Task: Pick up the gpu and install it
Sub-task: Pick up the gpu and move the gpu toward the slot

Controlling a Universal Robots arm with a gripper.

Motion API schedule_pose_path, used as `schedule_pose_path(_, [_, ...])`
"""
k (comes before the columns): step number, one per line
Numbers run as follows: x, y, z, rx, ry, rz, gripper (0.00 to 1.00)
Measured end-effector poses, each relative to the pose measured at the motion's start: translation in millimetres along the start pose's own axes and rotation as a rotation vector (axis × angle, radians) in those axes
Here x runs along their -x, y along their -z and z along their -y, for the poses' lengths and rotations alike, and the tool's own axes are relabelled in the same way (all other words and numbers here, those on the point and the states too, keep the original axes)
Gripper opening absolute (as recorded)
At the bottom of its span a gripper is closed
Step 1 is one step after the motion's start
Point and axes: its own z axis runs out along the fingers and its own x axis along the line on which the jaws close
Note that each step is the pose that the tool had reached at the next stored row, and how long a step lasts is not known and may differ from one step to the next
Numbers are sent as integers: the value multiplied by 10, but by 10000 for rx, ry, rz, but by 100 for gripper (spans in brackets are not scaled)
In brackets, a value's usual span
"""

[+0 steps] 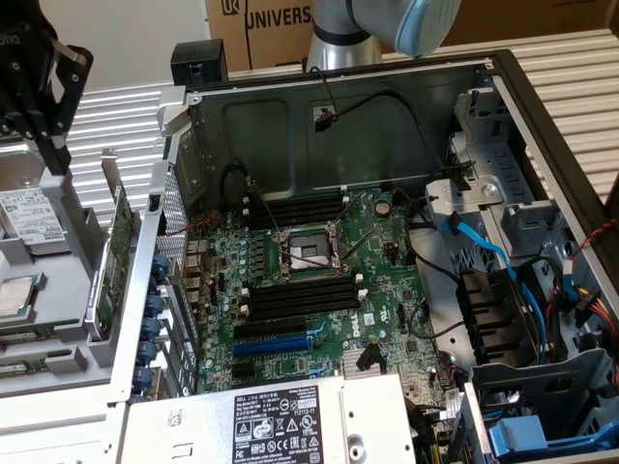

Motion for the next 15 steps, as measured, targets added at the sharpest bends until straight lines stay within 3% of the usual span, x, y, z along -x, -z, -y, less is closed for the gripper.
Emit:
schedule_pose_path(10, [-1, -9, -1, -2, 15, -35, 11])
schedule_pose_path(15, [-1, -10, 0, -2, 16, -36, 24])
